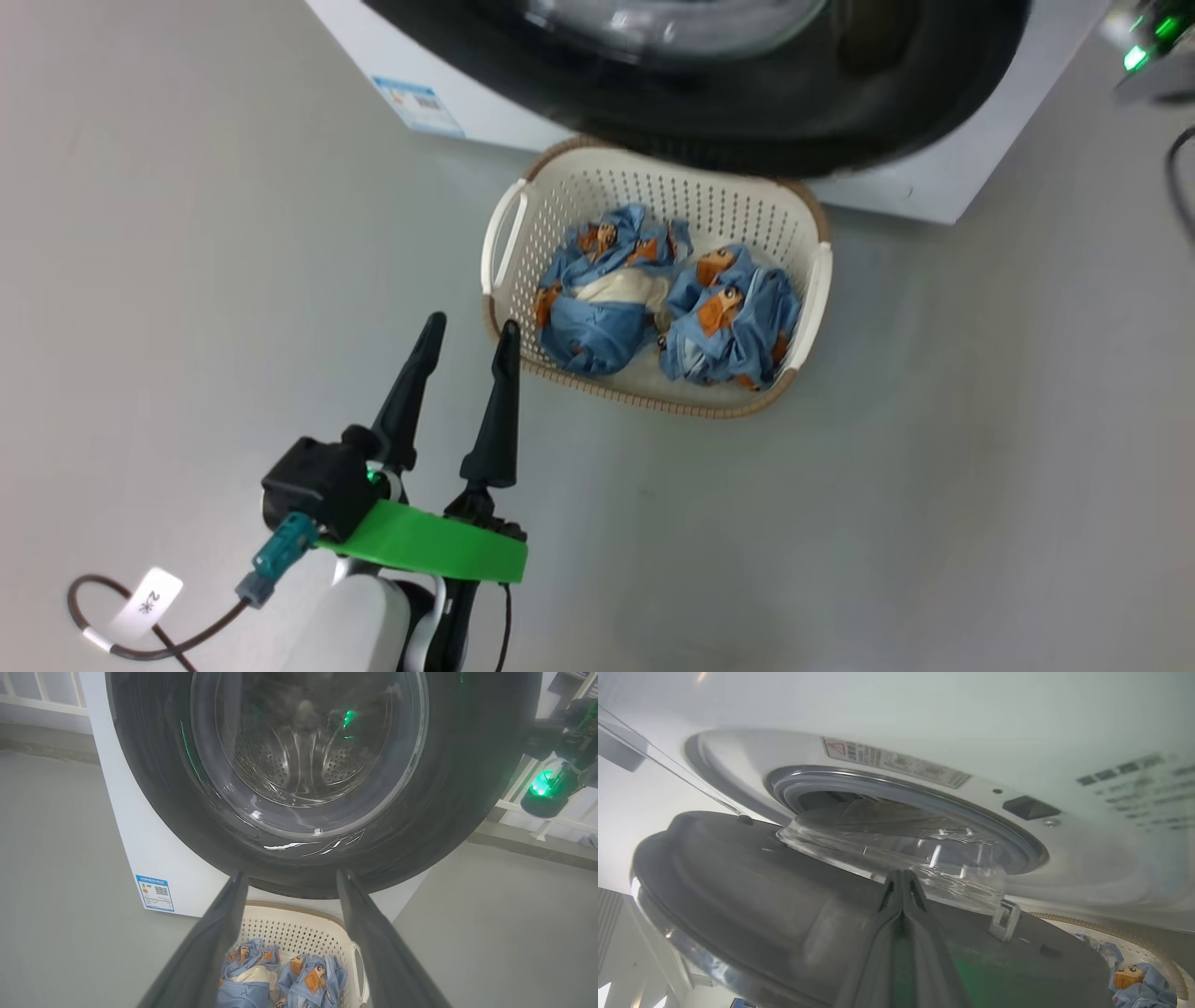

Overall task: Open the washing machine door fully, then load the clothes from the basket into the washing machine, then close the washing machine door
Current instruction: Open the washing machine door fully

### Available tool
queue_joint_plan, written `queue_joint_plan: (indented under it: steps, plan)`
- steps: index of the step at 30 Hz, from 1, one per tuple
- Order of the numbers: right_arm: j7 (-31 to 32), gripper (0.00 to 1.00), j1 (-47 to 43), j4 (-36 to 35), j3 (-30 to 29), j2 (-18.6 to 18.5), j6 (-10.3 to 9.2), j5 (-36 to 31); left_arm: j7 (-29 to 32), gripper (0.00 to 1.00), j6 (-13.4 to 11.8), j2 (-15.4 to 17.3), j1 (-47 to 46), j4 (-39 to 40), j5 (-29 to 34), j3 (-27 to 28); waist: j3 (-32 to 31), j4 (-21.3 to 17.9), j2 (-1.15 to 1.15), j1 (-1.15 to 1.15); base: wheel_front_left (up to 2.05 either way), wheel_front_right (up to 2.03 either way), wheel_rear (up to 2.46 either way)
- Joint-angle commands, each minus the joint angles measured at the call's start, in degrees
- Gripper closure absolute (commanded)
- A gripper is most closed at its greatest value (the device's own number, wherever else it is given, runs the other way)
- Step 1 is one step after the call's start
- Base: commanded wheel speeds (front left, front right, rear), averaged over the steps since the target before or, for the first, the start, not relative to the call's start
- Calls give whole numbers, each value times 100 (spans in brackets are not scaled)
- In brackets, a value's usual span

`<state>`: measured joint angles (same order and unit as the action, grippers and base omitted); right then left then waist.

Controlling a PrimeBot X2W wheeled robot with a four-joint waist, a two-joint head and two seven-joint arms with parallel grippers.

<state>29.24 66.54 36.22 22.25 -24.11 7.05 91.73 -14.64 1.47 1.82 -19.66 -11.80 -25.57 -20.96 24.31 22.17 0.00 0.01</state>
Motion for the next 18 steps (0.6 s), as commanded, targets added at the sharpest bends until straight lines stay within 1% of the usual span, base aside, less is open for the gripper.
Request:
queue_joint_plan:
  steps: [1,8,18]
  plan:
    - [118,100,-229,-233,123,260,44,-9,-36,0,-7,106,107,63,66,215,-220,-77,0,0,0,0,0]
    - [322,100,-907,-475,256,467,44,60,-36,0,83,106,402,-119,298,398,-766,-160,0,0,0,0,0]
    - [739,100,-1689,-935,575,812,44,83,-36,0,159,106,666,-219,455,580,-1215,-193,0,0,0,0,0]
